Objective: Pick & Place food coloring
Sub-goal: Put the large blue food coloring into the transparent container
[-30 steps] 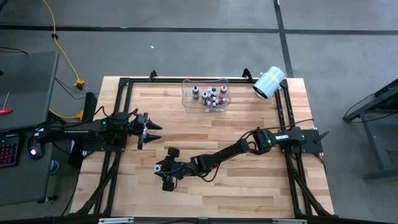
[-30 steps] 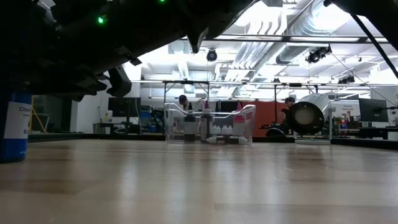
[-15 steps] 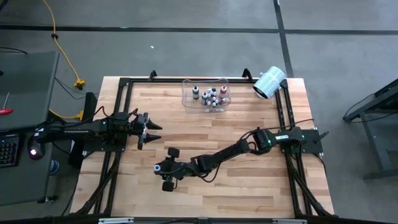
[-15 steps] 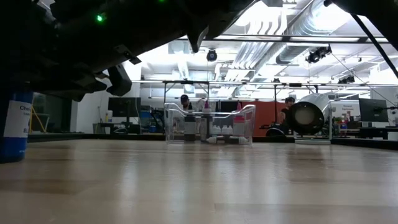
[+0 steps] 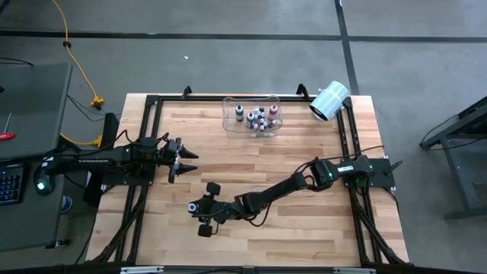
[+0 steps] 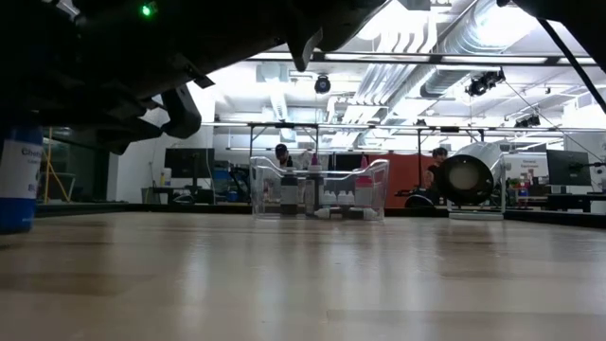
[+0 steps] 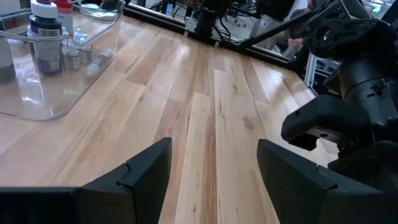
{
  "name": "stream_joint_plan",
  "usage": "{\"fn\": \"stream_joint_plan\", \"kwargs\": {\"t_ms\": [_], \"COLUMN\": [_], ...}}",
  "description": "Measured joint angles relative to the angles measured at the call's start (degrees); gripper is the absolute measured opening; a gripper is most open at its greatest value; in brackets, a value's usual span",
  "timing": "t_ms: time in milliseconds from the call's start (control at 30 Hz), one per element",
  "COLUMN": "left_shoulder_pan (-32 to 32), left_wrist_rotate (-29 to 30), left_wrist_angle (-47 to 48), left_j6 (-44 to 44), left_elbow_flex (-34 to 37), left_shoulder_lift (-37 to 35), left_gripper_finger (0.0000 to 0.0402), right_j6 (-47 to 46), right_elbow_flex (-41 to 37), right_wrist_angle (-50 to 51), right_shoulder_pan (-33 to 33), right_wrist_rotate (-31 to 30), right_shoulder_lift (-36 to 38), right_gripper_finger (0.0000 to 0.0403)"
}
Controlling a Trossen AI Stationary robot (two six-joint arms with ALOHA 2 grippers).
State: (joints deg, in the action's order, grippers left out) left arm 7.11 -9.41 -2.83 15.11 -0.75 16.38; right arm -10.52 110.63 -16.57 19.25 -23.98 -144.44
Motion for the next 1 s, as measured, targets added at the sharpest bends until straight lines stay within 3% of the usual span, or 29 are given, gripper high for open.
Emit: {"fn": "stream_joint_plan", "kwargs": {"t_ms": [400, 867, 1000], "left_shoulder_pan": [0.00, 0.00, 0.00], "left_wrist_rotate": [0.00, 0.00, -0.02], "left_wrist_angle": [0.01, 0.00, 0.00], "left_j6": [0.00, 0.00, 0.00], "left_elbow_flex": [0.00, 0.00, 0.00], "left_shoulder_lift": [0.00, -0.02, -0.02], "left_gripper_finger": [0.0234, 0.0234, 0.0234], "right_j6": [-2.54, -4.84, -5.14], "right_elbow_flex": [-0.02, -0.05, -3.52], "right_wrist_angle": [2.95, 27.50, 31.41], "right_shoulder_pan": [0.75, -1.31, -3.45], "right_wrist_rotate": [-4.99, -18.12, -22.29], "right_shoulder_lift": [3.11, 17.92, 23.34], "right_gripper_finger": [0.0113, 0.0113, 0.0113]}}
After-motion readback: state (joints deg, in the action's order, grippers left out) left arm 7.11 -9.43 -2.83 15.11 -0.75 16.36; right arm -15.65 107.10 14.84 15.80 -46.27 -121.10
